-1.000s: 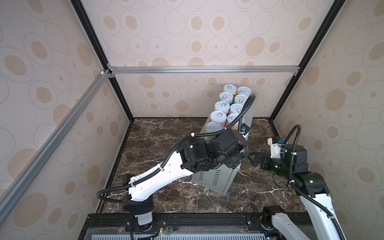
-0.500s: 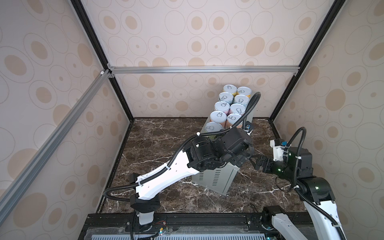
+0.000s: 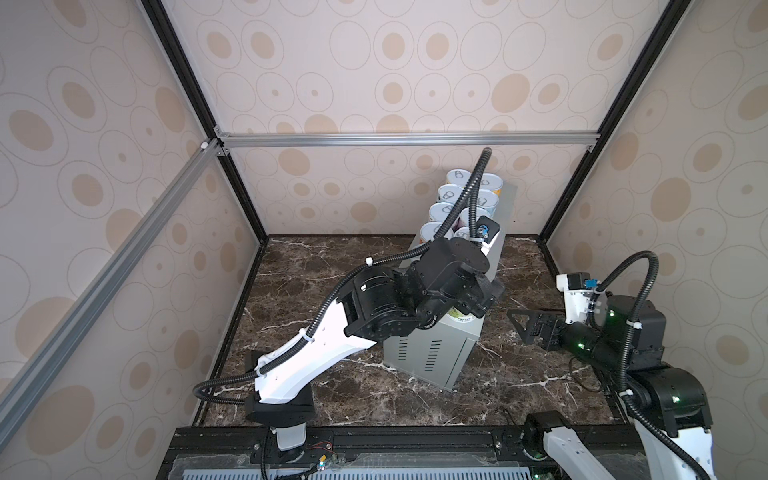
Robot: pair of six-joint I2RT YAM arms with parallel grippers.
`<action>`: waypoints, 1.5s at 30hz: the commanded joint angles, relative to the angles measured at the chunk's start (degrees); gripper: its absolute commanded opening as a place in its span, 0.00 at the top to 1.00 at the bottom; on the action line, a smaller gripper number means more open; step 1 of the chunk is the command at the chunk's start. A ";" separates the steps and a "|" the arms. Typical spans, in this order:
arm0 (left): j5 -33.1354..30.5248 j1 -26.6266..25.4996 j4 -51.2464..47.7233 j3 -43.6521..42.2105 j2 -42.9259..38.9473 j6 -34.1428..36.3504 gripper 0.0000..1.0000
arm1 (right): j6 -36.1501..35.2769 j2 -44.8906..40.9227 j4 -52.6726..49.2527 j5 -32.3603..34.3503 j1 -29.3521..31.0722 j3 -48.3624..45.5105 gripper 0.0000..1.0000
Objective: Place and organize the canned foods onto the counter
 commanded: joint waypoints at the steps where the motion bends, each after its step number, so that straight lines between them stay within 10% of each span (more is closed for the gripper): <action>1: -6.16 -0.66 0.74 0.33 -5.07 0.34 0.01 | -2.47 1.05 -2.85 -1.48 1.21 3.72 0.01; 22: -22.07 5.88 8.11 -58.15 -47.65 -19.20 0.01 | -8.94 12.19 -5.62 2.69 17.19 19.83 0.01; 45: -21.90 9.88 12.21 -83.36 -55.78 -28.05 0.01 | -6.02 18.54 2.78 19.16 33.37 16.92 0.08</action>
